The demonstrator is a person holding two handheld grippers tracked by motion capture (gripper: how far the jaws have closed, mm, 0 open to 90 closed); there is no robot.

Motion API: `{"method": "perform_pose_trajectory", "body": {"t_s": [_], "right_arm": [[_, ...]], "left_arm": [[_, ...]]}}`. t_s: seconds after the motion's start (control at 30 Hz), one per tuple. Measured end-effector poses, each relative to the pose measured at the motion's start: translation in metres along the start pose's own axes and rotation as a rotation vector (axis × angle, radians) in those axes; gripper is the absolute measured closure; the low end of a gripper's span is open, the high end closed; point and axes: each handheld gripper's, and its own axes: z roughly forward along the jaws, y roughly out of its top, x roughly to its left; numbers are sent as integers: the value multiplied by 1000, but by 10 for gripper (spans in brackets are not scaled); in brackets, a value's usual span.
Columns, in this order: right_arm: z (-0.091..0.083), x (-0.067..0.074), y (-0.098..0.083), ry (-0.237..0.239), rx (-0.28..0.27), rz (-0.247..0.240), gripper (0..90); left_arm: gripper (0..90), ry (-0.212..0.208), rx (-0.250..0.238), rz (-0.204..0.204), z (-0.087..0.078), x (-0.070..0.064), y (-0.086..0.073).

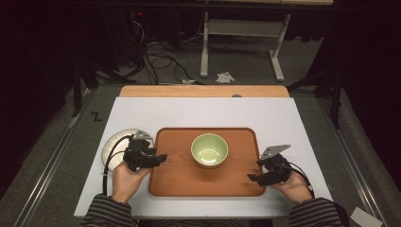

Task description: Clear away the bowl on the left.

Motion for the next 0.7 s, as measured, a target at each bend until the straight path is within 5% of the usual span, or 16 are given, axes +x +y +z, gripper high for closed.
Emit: {"method": "perform_pose_trajectory", "body": {"t_s": [0.7], "right_arm": [[-1, 1, 0, 0, -6, 7, 350]], "left_arm": [[477, -6, 44, 36, 13, -11, -3]]}}
